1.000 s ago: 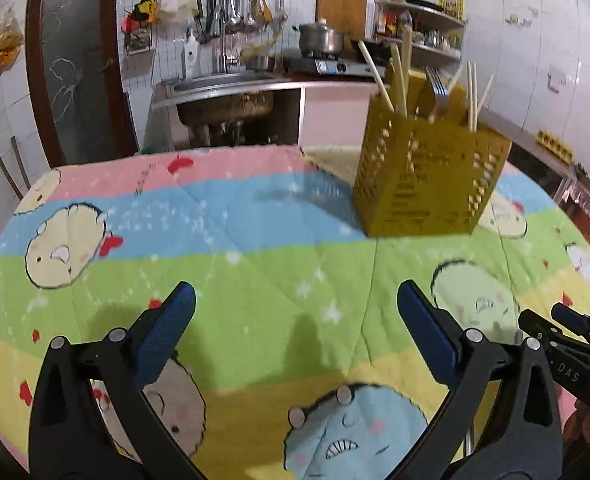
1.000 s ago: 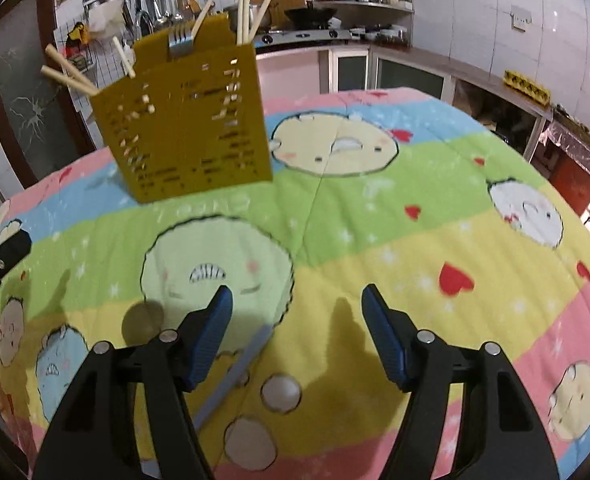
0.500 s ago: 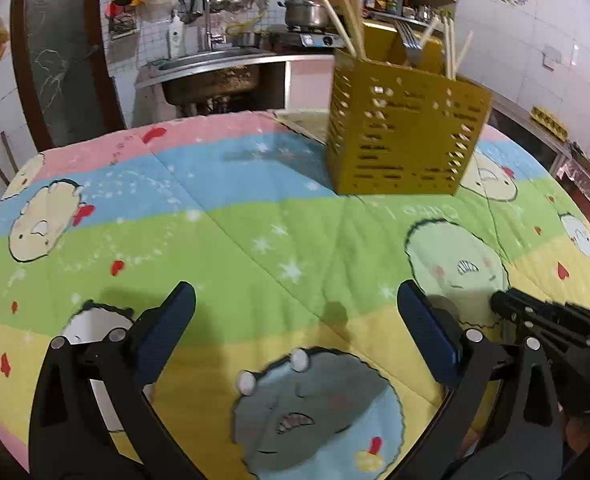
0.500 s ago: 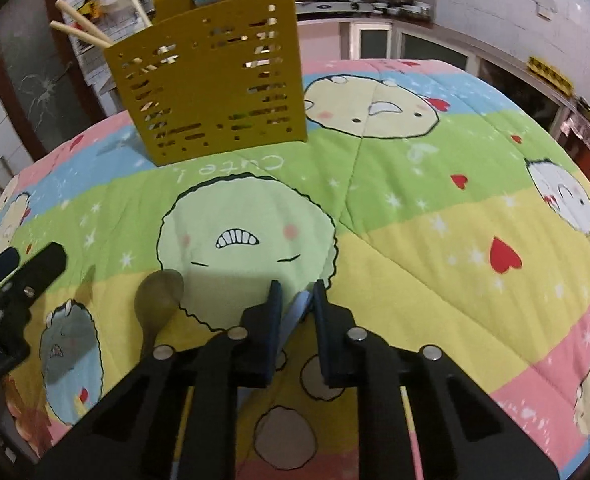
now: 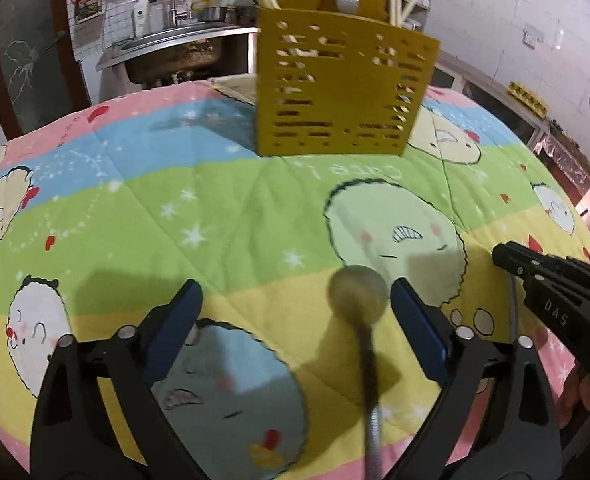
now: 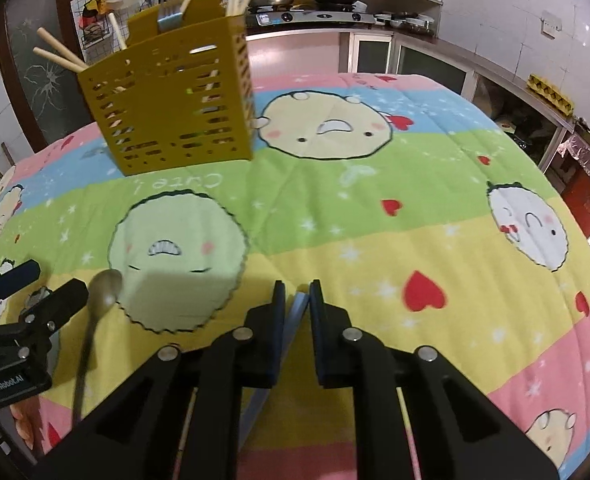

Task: Organize utensils
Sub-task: 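Close the left tool on the metal spoon while the right tool grasps a chopstick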

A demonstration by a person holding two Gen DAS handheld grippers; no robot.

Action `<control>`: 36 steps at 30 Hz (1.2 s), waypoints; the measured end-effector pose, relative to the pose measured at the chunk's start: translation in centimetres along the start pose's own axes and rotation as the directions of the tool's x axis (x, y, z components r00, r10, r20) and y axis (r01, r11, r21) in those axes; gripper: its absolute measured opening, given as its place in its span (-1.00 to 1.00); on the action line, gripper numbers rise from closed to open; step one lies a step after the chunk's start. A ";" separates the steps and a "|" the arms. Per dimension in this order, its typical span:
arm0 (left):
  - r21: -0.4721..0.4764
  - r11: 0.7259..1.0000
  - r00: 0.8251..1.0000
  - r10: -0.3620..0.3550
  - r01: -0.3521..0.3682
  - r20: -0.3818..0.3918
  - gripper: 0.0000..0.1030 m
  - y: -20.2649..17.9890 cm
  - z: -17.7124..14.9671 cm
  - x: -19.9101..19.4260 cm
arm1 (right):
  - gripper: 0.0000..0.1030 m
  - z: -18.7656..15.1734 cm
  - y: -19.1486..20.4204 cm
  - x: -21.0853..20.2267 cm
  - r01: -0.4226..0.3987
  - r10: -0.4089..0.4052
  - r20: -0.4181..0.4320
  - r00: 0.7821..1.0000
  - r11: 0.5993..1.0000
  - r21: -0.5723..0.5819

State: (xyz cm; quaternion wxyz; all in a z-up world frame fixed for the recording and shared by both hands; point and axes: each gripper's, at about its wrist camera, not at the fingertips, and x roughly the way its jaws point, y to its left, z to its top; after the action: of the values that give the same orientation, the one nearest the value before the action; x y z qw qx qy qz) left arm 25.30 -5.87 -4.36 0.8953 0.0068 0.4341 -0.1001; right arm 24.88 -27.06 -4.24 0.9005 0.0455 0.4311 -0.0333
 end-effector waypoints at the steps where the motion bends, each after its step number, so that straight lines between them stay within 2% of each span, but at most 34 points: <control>1: 0.006 1.000 1.000 -0.008 0.008 -0.009 0.58 -0.4 0.0 0.2 | -0.76 0.0 -0.3 0.0 -0.002 0.002 -0.004 1.000 1.000 0.002; 7: 0.023 0.999 0.997 -0.028 0.030 -0.071 0.18 -2.3 0.2 1.5 | -0.76 -0.6 -1.1 0.3 -0.015 0.015 -0.006 1.000 1.000 0.009; 10: 0.027 0.999 0.997 -0.033 0.035 -0.070 0.00 -2.9 0.4 1.9 | -0.76 -0.7 -1.1 0.4 -0.021 0.021 -0.003 1.000 1.000 0.016; 18: 0.038 0.999 0.996 -0.021 0.024 -0.090 -0.32 -3.1 0.9 2.8 | -0.77 -0.6 -0.9 1.0 -0.022 0.023 -0.004 1.000 0.999 0.030; 28: 0.033 0.999 0.995 -0.020 0.024 -0.098 -0.33 -3.1 1.4 3.1 | -0.81 0.0 -0.5 1.4 0.013 -0.012 -0.027 1.000 0.999 0.050; 36: 0.055 0.998 0.998 -0.007 0.010 -0.066 -0.33 -3.4 1.0 2.9 | -0.81 -0.2 0.0 1.4 0.024 -0.023 -0.013 1.000 0.999 0.035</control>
State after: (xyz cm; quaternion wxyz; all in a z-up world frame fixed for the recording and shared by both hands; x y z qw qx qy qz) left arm 27.21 -9.80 -5.78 0.8795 0.0330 0.4605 -0.1156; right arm 25.56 -27.09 -5.42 0.8963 0.0564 0.4368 -0.0511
